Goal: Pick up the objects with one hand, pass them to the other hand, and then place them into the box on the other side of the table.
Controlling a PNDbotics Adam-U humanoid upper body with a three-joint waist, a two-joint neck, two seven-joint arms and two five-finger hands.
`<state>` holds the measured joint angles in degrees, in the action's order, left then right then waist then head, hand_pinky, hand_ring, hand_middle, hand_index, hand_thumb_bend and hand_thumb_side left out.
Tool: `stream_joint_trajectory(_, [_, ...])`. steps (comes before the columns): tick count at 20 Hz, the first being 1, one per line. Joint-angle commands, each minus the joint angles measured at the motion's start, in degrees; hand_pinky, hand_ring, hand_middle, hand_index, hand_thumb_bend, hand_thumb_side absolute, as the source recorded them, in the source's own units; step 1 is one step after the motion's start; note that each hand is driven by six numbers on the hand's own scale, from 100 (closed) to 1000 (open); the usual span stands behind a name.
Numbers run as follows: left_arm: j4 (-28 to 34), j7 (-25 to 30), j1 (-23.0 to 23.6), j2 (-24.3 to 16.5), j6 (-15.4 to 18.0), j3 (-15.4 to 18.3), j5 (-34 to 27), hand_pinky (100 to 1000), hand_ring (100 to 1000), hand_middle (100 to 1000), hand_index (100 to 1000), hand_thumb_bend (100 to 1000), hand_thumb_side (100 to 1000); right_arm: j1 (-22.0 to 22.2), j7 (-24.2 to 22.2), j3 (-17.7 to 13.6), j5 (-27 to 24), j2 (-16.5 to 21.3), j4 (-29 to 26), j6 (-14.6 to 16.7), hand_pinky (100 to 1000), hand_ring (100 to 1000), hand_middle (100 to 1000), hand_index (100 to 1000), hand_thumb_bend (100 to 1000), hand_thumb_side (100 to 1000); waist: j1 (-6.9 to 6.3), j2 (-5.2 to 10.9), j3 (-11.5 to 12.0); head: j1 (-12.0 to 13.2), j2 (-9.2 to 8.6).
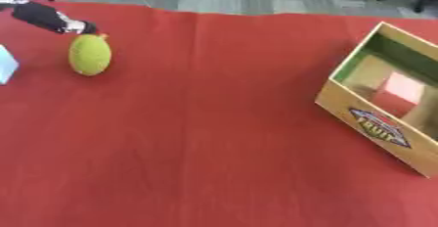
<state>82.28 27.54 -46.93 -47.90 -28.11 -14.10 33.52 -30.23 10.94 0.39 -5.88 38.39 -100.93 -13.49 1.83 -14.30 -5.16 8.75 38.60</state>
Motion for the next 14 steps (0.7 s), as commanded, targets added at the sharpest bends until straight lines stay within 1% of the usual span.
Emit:
stream_joint_trajectory(1, [0.3,1.6,-0.9,-1.9,0.5,1.0,0.8,835,770,732,834,678,427,-0.6,0.0,-0.4,0.4,1.0,-0.4,-0.1,925,852,751,906,100,501,-0.07,0.78,0.0,0.2,-0.52])
stream_joint_trajectory(2, [0.5,2.3,-0.6,-2.4,0.7,1.1,0.7,834,773,734,834,686,432,-0.5,-0.1,-0.4,0.5,1.0,-0.4,-0.1,925,852,750,905,100,501,-0.08,0.79,0.0,0.2,-0.49])
stream_joint_trajectory(3, [0.9,3.2,-0.3,-3.0,1.2,1.1,0.7,832,780,739,834,712,440,-0.5,-0.1,-0.4,0.5,1.1,-0.4,-0.1,925,851,749,904,100,500,-0.11,0.8,0.0,0.1,-0.49])
stream_joint_trajectory(8, [4.3,9.9,1.7,-7.7,5.0,2.2,0.4,833,797,755,841,756,474,-0.1,0.0,-0.5,0.7,1.4,-0.5,0.0,925,851,749,903,100,501,-0.27,0.88,0.4,-0.2,-0.54])
stream_joint_trajectory(11, [5.3,14.3,2.5,-9.9,5.8,3.5,-0.2,843,813,771,848,774,510,0.0,-0.1,-0.4,0.8,1.5,-0.4,-0.1,924,850,748,902,100,497,-0.24,1.01,0.6,-0.3,-0.58])
stream_joint_trajectory(14, [6.6,18.3,3.5,-12.1,6.2,4.4,0.0,844,822,775,845,798,505,0.3,-0.1,-0.5,1.0,1.7,-0.4,-0.1,924,850,748,901,100,493,-0.2,1.13,0.9,-0.4,-0.61])
